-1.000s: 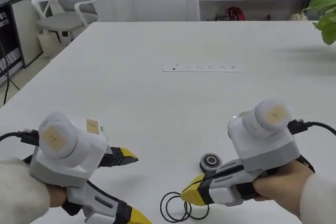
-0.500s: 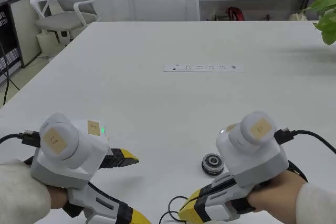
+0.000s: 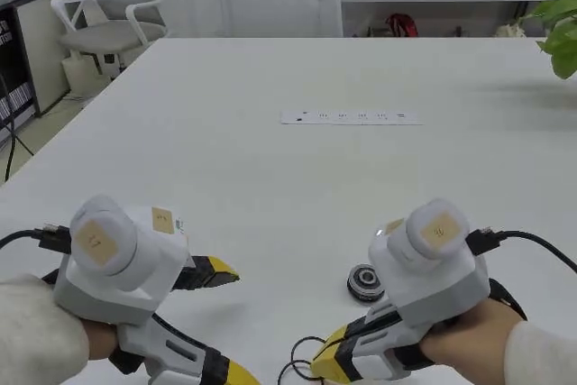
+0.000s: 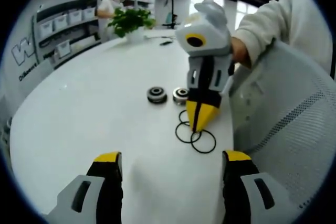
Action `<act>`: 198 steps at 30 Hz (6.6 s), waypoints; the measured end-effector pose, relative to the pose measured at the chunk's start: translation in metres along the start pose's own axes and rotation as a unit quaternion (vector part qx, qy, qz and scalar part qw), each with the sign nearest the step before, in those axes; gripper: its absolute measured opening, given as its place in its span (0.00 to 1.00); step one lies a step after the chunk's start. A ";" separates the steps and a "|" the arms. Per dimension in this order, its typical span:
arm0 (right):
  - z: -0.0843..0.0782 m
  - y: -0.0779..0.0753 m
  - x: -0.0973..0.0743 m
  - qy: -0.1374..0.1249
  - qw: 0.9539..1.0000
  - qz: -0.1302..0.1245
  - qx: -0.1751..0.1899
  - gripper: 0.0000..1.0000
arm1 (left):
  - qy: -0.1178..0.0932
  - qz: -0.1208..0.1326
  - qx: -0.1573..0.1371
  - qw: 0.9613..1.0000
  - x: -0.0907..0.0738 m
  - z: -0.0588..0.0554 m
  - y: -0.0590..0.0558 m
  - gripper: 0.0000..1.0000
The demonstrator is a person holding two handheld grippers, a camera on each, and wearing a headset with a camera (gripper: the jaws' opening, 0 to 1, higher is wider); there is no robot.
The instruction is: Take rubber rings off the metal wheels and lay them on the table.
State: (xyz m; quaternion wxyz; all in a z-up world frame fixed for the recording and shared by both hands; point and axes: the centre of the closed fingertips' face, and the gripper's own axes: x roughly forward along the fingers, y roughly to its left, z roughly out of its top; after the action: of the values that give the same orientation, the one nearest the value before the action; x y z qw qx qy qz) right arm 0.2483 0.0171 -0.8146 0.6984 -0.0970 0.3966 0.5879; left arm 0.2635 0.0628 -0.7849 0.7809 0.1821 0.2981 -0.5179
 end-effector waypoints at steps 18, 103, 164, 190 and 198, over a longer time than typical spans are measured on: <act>0.003 -0.011 -0.003 -0.014 1.000 -0.017 0.010 0.00 | 0.003 0.002 -0.001 1.000 0.000 -0.001 0.001 0.79; 0.036 -0.098 -0.102 -0.185 0.967 -0.151 0.091 0.35 | -0.063 0.050 0.010 0.997 -0.029 0.062 0.026 0.81; -0.002 -0.106 -0.065 -0.096 0.984 -0.138 0.056 0.26 | -0.074 0.000 0.078 0.994 0.093 0.106 0.030 0.40; -0.005 -0.107 -0.059 -0.069 0.987 -0.147 -0.010 0.12 | -0.059 -0.006 0.062 0.996 0.112 0.088 0.028 0.15; -0.006 -0.105 -0.060 -0.065 0.988 -0.140 0.005 0.05 | -0.066 0.003 0.053 0.996 0.112 0.087 0.030 0.13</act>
State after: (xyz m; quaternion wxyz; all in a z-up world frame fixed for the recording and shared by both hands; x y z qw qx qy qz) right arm 0.3407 -0.0615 -0.8136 0.7987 -0.1101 0.3355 0.4872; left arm 0.3472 -0.0552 -0.7928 0.7899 0.1895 0.2171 -0.5414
